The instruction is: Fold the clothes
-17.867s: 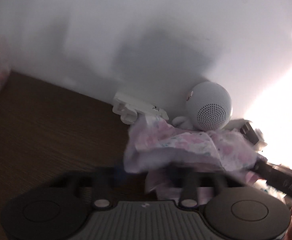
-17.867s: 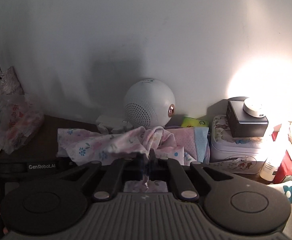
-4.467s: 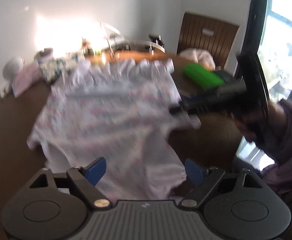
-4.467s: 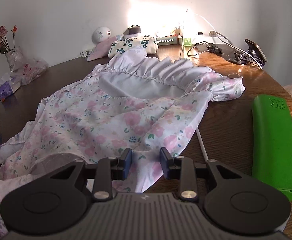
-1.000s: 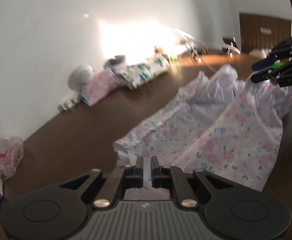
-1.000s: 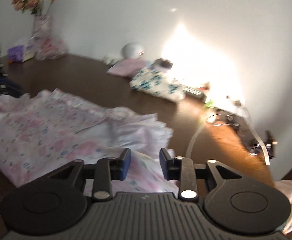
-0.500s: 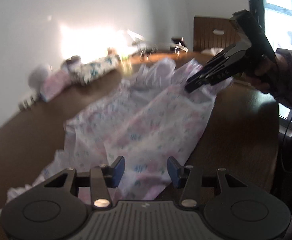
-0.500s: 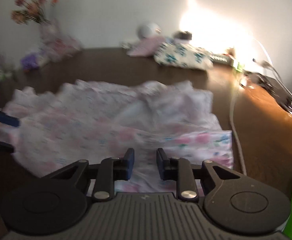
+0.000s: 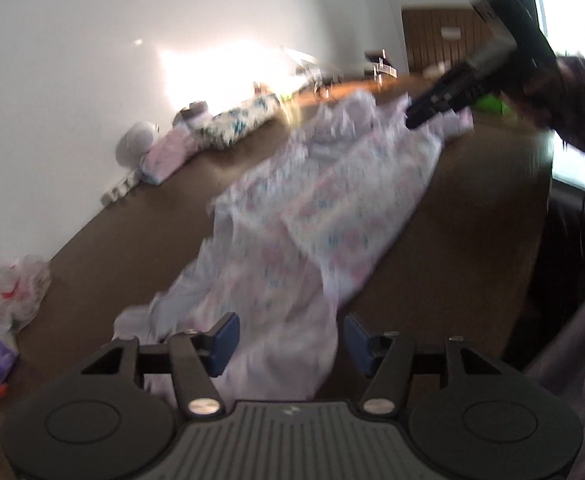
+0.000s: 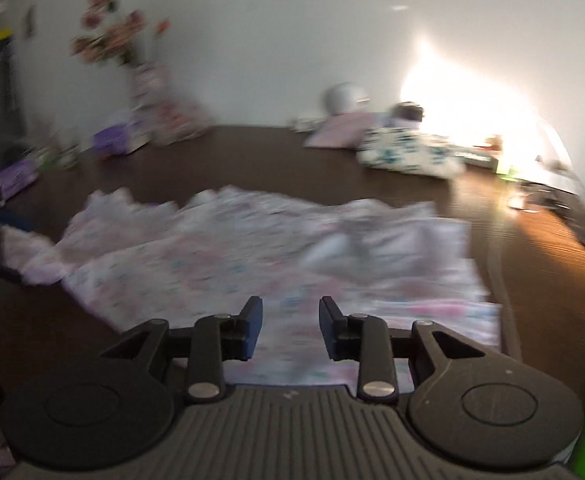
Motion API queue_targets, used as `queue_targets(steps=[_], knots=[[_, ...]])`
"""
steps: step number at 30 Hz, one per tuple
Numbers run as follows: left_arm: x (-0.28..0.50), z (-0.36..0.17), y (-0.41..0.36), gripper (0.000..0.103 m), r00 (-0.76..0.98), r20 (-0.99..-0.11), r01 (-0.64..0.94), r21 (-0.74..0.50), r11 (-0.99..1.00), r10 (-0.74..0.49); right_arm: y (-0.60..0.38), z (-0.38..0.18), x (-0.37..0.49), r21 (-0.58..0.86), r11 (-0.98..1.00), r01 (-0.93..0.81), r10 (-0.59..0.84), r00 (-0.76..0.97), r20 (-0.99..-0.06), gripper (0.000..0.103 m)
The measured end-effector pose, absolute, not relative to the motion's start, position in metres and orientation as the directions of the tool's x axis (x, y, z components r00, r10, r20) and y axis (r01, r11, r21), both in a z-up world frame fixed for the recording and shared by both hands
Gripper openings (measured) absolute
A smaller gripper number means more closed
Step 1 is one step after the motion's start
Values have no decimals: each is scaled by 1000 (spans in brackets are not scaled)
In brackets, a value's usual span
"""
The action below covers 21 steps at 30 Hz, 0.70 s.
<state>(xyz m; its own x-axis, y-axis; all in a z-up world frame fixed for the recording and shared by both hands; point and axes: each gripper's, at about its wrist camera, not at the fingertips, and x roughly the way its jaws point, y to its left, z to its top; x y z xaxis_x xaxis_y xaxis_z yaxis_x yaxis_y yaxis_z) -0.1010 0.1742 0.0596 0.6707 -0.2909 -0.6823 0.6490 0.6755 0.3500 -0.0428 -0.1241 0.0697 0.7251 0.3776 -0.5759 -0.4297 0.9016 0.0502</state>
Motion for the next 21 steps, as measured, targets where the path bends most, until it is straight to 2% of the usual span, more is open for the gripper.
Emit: queue_targets(steps=[3,9,11,13,16,17,19,21], knots=[[-105,49,183,55,675,-698,633,382,673,-239,-97,58,-29,37,873,-487,408,687,-601,30],[-101,31,201,39,702,-688,593,422,686,-184,-91,46,-15,31,887,-460,368,666,-649,30],[-92,36,202,18,698,-675,607,381,698,-239,-92,44,-15,32,890,-455,362,662,-656,30],[-81,47,206,4,678,-658,637,302,709,-328,-93,43,-15,31,889,-456,361,660,-659,30],[-58,60,214,3,647,-636,662,195,724,-421,-93,42,-15,30,890,-456,358,654,-666,30],[-49,61,214,3,653,-635,655,201,728,-412,-92,41,-15,30,890,-455,356,652,-669,30],[-29,54,206,3,668,-665,619,248,745,-333,-92,41,-15,32,891,-454,356,652,-669,30],[-9,42,196,11,668,-704,578,289,763,-239,-91,43,-15,24,892,-452,350,656,-669,31]])
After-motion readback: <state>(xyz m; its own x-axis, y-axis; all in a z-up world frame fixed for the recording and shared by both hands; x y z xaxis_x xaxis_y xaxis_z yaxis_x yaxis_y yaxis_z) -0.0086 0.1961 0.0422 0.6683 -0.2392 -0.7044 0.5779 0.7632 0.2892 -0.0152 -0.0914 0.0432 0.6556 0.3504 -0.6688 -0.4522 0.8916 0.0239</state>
